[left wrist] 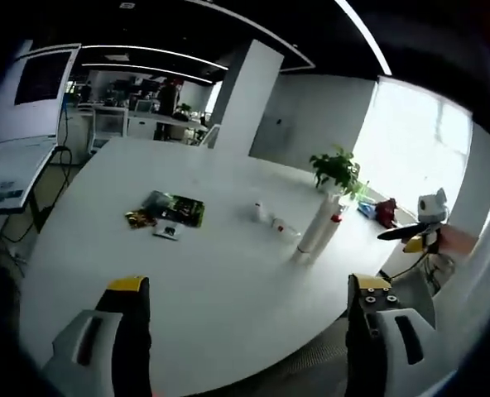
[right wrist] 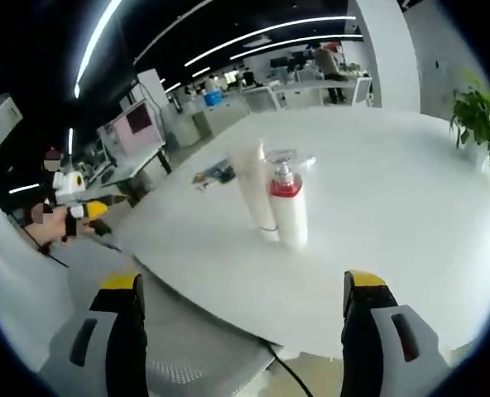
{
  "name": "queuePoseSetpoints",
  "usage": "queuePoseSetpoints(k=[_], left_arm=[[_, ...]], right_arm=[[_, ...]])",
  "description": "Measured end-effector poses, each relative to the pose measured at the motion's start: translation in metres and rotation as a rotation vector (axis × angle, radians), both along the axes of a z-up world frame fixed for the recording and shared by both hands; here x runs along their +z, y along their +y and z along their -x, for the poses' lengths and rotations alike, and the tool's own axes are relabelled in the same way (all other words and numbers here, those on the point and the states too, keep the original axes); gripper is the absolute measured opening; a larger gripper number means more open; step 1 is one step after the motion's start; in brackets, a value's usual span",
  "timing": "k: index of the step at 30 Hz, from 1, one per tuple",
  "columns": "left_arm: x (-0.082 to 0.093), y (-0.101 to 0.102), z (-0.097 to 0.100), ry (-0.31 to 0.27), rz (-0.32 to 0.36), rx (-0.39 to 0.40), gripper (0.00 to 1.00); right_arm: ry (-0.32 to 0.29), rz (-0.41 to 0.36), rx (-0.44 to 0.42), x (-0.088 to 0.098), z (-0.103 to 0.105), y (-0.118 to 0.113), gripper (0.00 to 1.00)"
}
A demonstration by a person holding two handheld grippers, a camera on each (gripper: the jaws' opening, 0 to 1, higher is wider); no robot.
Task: Arrange the skincare products in the storage area until every visible bottle or jar stands upright without overlapping.
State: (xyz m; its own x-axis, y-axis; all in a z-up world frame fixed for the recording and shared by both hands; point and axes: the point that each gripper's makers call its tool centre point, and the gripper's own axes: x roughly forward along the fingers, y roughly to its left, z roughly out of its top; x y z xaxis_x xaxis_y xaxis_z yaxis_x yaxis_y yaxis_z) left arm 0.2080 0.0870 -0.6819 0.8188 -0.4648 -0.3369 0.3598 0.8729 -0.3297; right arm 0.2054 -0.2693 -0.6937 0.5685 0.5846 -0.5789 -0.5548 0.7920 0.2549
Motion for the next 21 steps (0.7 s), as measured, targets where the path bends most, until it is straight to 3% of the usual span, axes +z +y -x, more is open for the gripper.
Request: queuePoseSetpoints(k=[3,5,13,19,21], left_arm=[[0.002,0.013,-0.003,-0.031,0.036,0.015,0.99],[-0.005,0.028,-0.004,-0.014,0.03,0.017,0.97],[-0.018,0.028,-0.003,0.04,-0.01,-0.037,0.98],[-0.024,0.004,0.0,0.08,-0.021,-0.084,0.93],[-0.026,-0.004,-0.001,0.084,-0.024,-0.092,0.93]], right_arm=[[0.009,-0.004,-0.02,-0.004,0.004,0.0,0.99],[0.009,0.003,-0.026,-0.004,0.006,0.0,0.99],[-0.004,-0.005,-0.068,0.002,0.01,-0.002,0.99],[0.009,0.006,-0.106,0.005,0.011,-0.015,0.99],[0.016,0.017,-0.12,0.005,0.007,-0.024,0.95]])
